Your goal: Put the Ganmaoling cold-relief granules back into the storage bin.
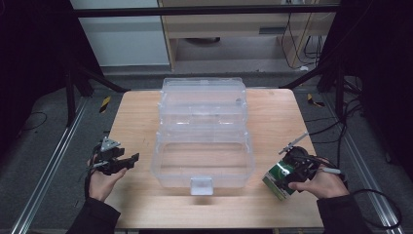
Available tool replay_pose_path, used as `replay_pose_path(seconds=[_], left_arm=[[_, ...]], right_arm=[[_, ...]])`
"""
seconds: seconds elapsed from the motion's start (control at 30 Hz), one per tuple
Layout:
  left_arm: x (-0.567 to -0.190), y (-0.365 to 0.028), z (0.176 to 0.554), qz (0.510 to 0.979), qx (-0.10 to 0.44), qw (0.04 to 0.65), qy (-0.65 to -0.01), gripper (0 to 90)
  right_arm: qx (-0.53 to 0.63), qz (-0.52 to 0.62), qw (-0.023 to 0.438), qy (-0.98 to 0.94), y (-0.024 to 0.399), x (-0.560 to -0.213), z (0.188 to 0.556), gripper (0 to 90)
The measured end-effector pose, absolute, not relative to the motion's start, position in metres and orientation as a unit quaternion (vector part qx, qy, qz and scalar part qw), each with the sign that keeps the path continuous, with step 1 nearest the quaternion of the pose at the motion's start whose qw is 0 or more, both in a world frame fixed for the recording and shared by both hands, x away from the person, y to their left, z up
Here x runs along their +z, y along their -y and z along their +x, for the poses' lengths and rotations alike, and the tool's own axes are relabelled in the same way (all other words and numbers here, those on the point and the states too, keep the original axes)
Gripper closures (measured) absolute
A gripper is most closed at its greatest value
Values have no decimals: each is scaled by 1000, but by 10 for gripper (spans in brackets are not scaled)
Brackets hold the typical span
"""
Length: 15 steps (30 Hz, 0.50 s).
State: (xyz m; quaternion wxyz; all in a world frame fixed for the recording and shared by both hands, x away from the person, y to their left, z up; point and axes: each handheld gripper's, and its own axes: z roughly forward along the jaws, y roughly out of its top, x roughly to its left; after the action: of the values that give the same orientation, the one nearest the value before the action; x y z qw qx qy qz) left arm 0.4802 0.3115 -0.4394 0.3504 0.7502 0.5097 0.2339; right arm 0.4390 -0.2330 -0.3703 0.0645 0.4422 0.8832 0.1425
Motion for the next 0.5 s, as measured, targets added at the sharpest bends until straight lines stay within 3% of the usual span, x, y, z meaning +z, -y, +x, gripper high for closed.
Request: replay_pose_path(seconds=[0.5], left_arm=[[-440,-312,481,750,233,349,-512,346]], right_arm=[[141,407,92,-898,228,-332,447,175]])
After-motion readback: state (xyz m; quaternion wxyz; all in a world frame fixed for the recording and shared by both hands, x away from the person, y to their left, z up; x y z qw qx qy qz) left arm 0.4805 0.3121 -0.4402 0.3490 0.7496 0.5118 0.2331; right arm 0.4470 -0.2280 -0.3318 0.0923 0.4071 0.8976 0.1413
